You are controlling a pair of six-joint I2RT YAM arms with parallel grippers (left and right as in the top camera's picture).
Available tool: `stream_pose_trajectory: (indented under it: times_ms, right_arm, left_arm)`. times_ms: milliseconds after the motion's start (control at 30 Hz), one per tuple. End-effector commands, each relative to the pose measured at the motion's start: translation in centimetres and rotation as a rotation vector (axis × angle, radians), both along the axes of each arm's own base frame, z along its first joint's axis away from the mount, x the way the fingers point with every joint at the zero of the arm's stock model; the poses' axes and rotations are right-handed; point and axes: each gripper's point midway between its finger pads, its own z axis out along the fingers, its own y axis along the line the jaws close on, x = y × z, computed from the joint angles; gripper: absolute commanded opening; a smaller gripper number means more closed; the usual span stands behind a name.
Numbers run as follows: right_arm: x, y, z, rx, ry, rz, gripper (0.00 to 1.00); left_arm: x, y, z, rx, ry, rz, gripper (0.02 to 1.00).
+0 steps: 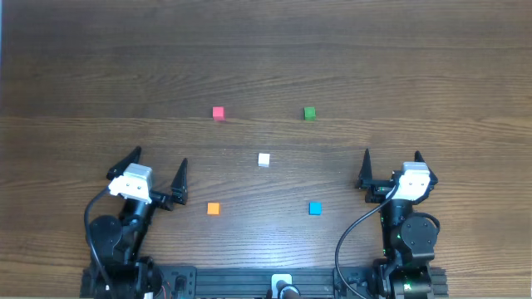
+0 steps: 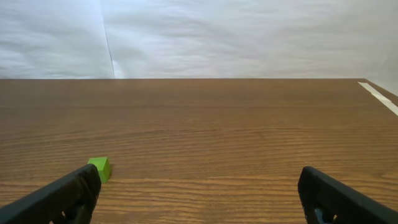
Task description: Stack Cubes
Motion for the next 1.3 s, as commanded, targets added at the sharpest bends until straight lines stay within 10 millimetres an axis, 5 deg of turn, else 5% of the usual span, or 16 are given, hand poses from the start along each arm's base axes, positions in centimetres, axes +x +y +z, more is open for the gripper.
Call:
stream_pose_trajectory:
  times_ms: [33,433,633,800,1033,1300]
  right_arm:
    - [0.0,-0.1,-0.2,0.0,-0.003,-0.001,0.993]
    - [0.0,-0.1,-0.2,0.0,-0.003,0.0,0.991]
    - [0.0,-0.1,-0.2,0.0,-0.002,-0.001,0.993]
    - [0.0,-0.1,-0.2,0.0,-0.002,-0.001,0.991]
    - [0.0,-0.1,-0.2,0.0,-0.003,-0.001,0.993]
    - [0.0,-0.1,-0.2,0.0,-0.003,-0.001,0.991]
  left_arm:
    - [0.0,-0.3,-0.2,0.011,-0.002,-0.015,1.0]
    - [0.1,-0.5,-0.1,0.002,0.011,-0.027,1.0]
    - [1.7,-1.5,2.3,-0.109,0.086,-0.081,1.0]
    - [4.8,-2.8,4.2,-0.157,0.24,-0.155,1.0]
    - [11.1,-4.4,4.0,-0.208,0.593,-0.158,1.0]
    - [15.8,-7.2,-0.9,-0.066,1.004,-0.036,0.998]
